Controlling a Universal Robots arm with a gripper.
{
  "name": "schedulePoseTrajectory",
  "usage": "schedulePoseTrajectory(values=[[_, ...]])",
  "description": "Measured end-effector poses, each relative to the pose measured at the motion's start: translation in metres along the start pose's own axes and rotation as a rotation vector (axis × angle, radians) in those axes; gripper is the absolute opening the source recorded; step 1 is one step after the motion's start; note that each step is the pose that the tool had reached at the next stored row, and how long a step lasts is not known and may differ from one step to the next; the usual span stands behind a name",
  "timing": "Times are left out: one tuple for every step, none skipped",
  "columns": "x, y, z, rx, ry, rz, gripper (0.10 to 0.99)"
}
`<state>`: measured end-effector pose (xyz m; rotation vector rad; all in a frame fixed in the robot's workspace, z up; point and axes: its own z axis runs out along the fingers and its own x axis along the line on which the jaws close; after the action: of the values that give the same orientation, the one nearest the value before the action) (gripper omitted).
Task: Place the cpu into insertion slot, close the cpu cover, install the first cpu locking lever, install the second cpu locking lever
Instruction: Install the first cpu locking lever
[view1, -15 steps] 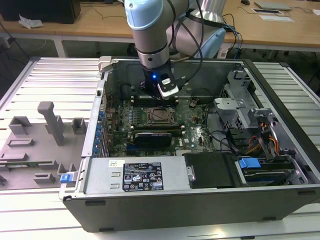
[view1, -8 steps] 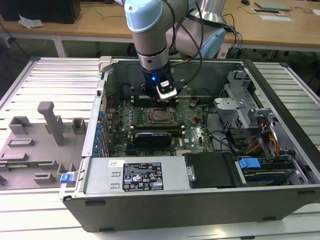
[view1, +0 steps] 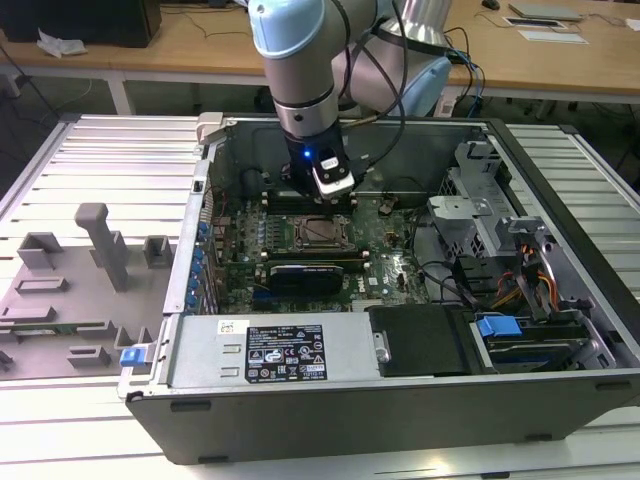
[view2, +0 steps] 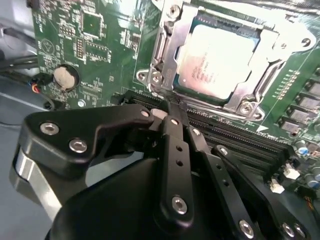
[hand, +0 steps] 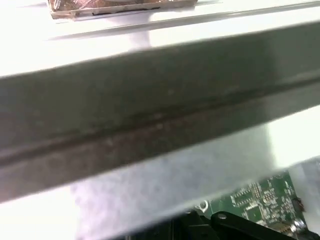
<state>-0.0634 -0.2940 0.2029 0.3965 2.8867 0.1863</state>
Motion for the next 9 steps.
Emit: schedulePoseTrajectory(values=[[-0.0003,0.0002,-0.0011,0.008,-0.0022,-0.001,0.106],[-0.0005,0.0004,-0.0027,0.016,-0.0043,-0.002,0.106],[-0.0008,0.0006,-0.0042,0.023,-0.0063,-0.004,0.106],[-0.0012,0.0009,-0.0058,0.029,-0.0082,-0.005,0.106],[-0.0018,0.0014,-0.0087,0.039,-0.0107,-0.006,0.106],[-0.0023,0.0018,-0.0111,0.043,-0.0121,-0.007,0.106],[-0.0028,0.0022,-0.0137,0.048,-0.0134,-0.008,0.106],[-0.0036,0.0028,-0.0173,0.052,-0.0148,-0.008,0.106],[-0.0041,0.0032,-0.0197,0.054,-0.0154,-0.008,0.106]])
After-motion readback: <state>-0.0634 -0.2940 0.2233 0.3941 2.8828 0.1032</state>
